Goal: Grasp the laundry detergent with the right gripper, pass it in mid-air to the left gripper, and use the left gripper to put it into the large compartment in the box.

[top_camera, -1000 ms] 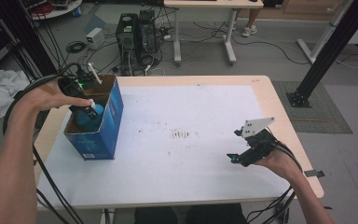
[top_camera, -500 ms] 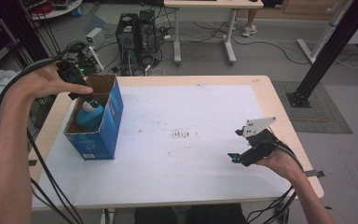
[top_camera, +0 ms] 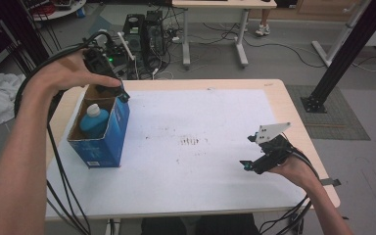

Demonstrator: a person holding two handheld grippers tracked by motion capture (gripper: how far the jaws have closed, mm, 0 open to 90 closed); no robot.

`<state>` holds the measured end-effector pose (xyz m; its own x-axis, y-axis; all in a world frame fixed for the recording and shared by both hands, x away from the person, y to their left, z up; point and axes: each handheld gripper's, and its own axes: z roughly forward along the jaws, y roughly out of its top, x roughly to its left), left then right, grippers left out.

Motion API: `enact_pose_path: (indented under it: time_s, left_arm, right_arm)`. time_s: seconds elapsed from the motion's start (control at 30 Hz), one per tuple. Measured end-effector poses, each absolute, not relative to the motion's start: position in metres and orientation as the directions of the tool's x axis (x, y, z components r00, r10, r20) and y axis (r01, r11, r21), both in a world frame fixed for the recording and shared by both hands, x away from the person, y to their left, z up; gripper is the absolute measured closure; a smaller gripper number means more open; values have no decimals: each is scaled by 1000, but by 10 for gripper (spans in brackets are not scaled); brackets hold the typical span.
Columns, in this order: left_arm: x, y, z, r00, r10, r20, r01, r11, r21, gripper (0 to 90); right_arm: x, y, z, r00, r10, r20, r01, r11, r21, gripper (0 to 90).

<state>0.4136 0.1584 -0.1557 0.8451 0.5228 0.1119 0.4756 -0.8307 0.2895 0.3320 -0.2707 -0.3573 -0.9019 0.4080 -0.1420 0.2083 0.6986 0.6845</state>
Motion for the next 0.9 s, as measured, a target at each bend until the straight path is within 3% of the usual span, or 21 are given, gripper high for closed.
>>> enact_pose_path:
  time_s: [0.5, 0.53, 0.9]
  left_arm:
    - [416, 79, -179, 907, 412, 87, 379, -889, 257, 335]
    - [417, 72, -189, 908, 410, 81, 379, -890, 252, 132]
    - [414, 41, -229, 930, 365, 44, 345, -908, 237, 132]
  right_arm:
    - [332, -271, -358, -902, 408, -143, 211, 703, 679, 135]
    - [331, -271, -358, -902, 407, -143, 210, 704, 679, 135]
    - [329, -273, -357, -898, 416, -146, 218, 707, 673, 135]
